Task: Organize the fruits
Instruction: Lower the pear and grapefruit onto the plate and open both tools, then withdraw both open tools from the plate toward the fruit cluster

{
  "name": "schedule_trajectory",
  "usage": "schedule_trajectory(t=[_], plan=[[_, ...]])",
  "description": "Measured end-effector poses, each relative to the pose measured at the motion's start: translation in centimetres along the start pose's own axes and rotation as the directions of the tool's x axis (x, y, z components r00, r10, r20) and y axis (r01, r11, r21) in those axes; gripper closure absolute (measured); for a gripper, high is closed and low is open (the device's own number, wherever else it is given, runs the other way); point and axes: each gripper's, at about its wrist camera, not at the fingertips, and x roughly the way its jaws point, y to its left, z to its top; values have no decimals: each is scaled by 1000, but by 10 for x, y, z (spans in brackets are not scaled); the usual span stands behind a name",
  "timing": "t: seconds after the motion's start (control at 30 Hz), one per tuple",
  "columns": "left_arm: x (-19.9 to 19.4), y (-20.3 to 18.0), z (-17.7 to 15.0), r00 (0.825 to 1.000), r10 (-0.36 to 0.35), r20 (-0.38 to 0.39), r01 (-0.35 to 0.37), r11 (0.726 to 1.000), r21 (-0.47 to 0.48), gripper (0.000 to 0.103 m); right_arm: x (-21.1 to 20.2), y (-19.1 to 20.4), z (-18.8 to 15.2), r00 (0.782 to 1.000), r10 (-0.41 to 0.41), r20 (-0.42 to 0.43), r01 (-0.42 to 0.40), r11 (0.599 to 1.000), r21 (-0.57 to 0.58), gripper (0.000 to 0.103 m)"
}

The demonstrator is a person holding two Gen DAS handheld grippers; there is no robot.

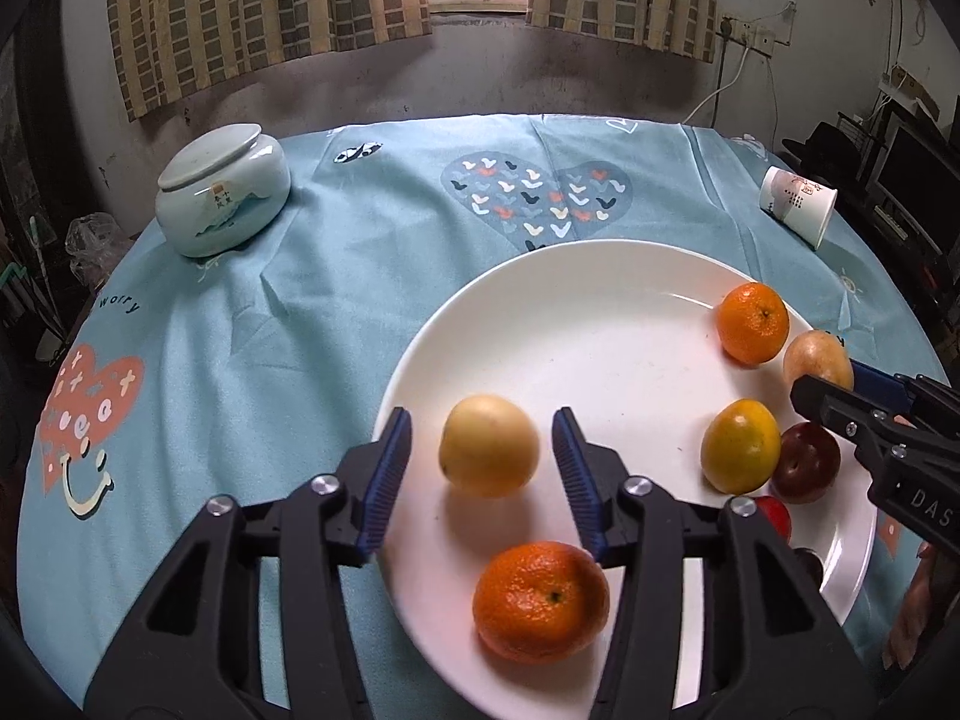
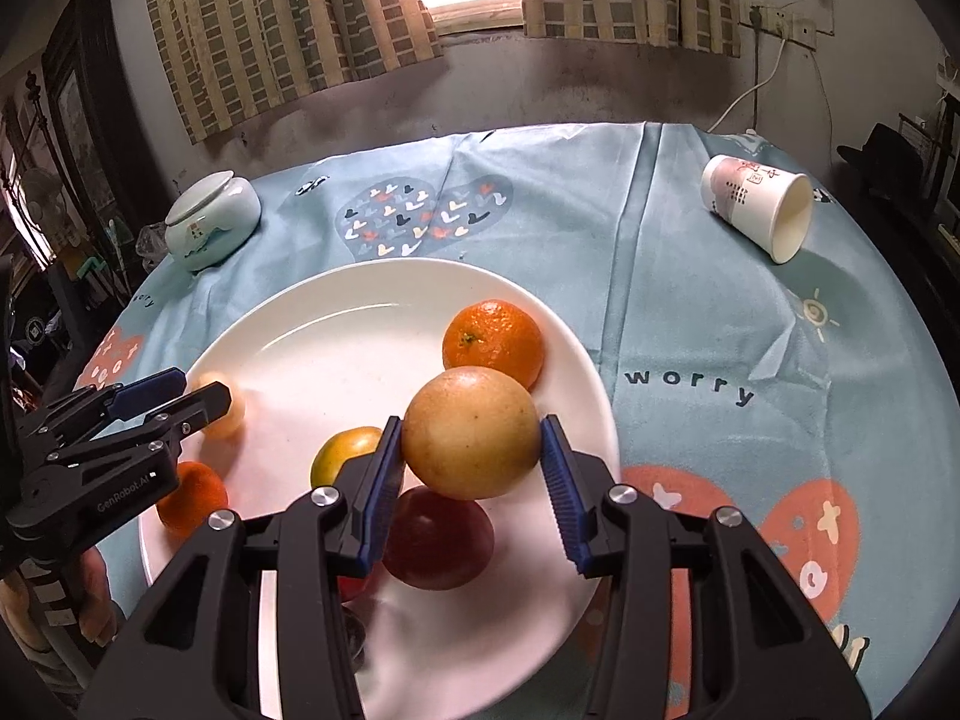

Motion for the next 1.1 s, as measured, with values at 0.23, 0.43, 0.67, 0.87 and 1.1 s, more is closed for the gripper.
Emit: schedule_trajectory(t=[0.23, 0.43, 0.67, 0.87, 1.1], plan=[[-7, -1, 4, 1000, 8, 18, -8, 1000, 11, 43, 1, 3, 1, 1000, -21, 1, 21, 1000, -22, 57], [-16, 3, 5, 1000, 14, 23, -14, 1000, -3, 42, -10, 9, 6, 999, -23, 31, 24, 999, -42, 56], [-49, 10, -6, 999, 7, 39, -6, 999, -33, 42, -62, 25, 5, 994, 28, 107, -23, 999, -48, 56], [-94, 7, -36, 996, 29, 83, -28, 1000, -13, 31, -113, 45, -17, 984, 49, 174, -35, 996, -82, 43], [-122, 10, -105, 998, -49, 39, 50, 999, -20, 28, -142, 51, -64, 980, 79, 183, -65, 995, -82, 42]])
